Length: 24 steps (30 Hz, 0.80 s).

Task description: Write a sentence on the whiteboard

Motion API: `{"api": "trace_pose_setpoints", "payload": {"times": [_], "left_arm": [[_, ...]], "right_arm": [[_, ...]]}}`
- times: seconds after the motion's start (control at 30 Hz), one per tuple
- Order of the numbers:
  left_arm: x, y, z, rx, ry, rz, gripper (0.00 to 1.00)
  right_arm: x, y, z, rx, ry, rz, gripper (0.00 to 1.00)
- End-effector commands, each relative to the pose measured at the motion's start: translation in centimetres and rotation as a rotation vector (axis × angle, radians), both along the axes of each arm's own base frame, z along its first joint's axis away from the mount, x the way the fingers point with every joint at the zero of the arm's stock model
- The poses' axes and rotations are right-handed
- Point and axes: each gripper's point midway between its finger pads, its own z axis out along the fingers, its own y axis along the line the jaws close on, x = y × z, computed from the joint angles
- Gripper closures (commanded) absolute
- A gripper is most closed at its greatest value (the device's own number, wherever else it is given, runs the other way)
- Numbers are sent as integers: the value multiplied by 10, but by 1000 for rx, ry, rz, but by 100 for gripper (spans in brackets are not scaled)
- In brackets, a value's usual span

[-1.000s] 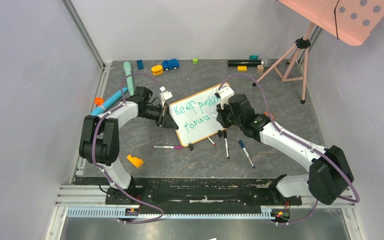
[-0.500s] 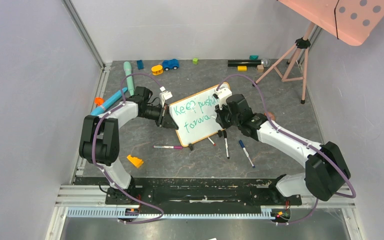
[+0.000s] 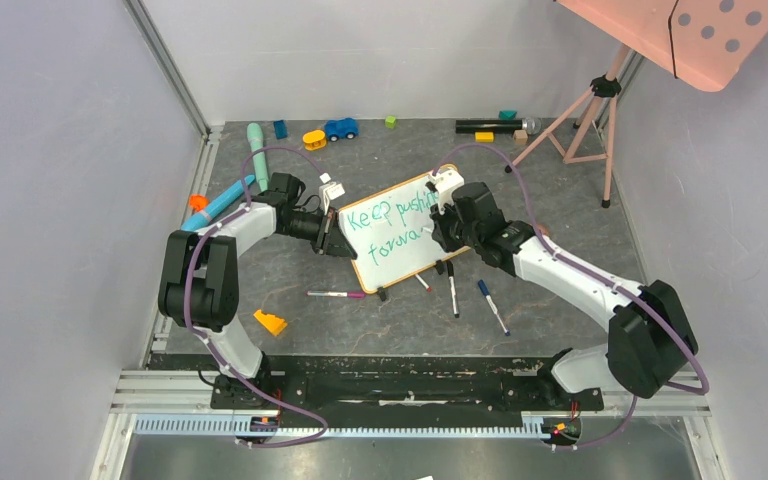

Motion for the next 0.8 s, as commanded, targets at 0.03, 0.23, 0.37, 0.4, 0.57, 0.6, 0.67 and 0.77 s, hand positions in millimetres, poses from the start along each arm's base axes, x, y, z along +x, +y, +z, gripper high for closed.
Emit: {"api": "trace_pose_setpoints", "payload": {"times": [0.03, 0.23, 0.37, 0.4, 0.57, 0.6, 0.67, 0.77], "left_arm": [[-32, 4, -38, 136, 74, -67, 98], [-32, 4, -38, 137, 73, -67, 98], [-32, 5, -37, 137, 73, -66, 98], [-32, 4, -38, 138, 74, -67, 98], [-32, 4, -37, 137, 73, -66, 98], [-32, 4, -37, 137, 72, -67, 98], [-32, 4, -37, 136, 71, -68, 98], [-32, 4, -37, 136, 71, -68, 98]], "right_arm": [[24, 0, 22, 5, -79, -26, 100], [13, -4, 7, 2, -44, -22, 100], [4, -9, -2, -1, -24, -24, 100], [2, -11, -5, -3, -19, -25, 100], [-4, -14, -15, -17, -2, -20, 100], [-4, -14, -17, -19, 2, -21, 100], [-4, -14, -16, -18, -1, -22, 100], [-1, -14, -12, -15, -12, -26, 100]]}}
